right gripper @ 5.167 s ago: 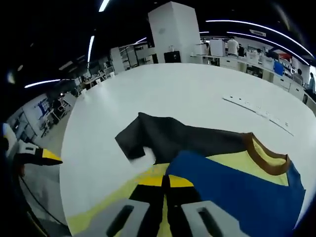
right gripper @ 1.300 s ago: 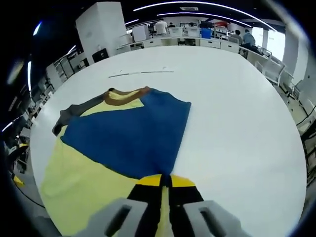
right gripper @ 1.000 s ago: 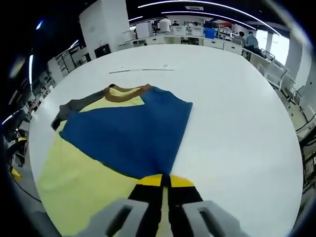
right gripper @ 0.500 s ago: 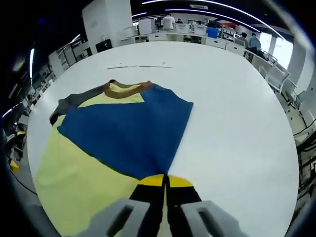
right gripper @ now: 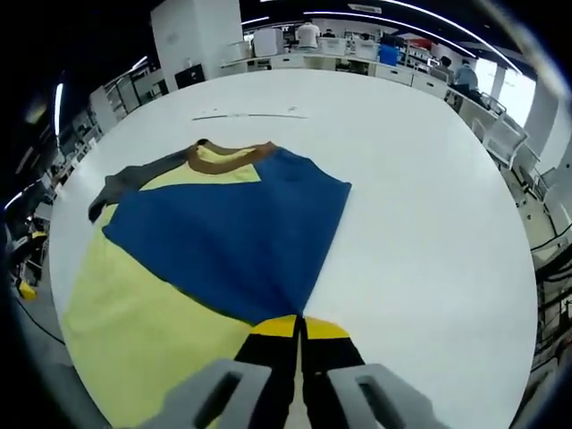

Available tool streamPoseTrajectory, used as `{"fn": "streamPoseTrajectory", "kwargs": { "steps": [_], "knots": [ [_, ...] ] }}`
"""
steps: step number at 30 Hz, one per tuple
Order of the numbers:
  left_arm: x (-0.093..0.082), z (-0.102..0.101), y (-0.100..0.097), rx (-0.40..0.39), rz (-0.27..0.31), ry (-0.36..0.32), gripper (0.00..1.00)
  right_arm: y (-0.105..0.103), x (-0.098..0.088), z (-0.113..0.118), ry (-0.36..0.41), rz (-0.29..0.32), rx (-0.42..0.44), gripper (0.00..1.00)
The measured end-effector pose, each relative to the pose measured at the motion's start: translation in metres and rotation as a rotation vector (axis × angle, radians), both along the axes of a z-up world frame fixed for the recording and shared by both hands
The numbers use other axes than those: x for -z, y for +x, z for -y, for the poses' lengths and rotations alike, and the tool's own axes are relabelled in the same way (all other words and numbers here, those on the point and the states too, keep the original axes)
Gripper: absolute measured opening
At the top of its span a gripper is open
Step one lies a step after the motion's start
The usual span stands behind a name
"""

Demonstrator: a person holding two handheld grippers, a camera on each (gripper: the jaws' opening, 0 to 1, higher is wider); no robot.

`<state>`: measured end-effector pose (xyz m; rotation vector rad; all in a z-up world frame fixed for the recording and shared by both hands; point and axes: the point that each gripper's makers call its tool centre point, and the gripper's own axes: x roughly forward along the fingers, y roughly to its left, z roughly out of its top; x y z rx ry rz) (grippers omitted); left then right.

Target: Fold the garment on the visible template until the final outline fits inside the template.

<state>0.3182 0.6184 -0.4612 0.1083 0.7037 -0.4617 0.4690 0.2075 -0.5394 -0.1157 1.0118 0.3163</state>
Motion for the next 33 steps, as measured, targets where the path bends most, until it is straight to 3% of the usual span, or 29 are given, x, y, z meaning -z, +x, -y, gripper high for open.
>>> {"fn": "streamPoseTrajectory", "kwargs": {
  "steps": [10,15,18,22,29,33],
  "knots": [
    [0.001,-0.002,0.002,-0.004,-0.004,0.002,0.88,0.000,0.000,0.001,-0.006,-0.012,0.006,0.00],
    [0.002,-0.005,0.005,-0.018,-0.009,0.002,0.88,0.001,-0.002,0.002,0.024,-0.006,0.082,0.00],
    [0.001,-0.006,0.009,-0.029,-0.002,0.000,0.87,0.005,-0.009,0.001,0.045,0.051,0.122,0.10],
    [0.001,-0.009,0.013,-0.043,-0.001,0.003,0.87,0.003,-0.018,-0.010,0.144,0.066,0.186,0.29],
    [-0.001,-0.010,0.027,-0.080,0.024,-0.020,0.81,0.000,-0.036,-0.023,0.163,0.105,0.146,0.57],
    [-0.003,-0.013,0.038,-0.091,0.042,-0.019,0.77,-0.005,-0.045,-0.029,0.161,0.123,0.114,0.69]
  ]
}}
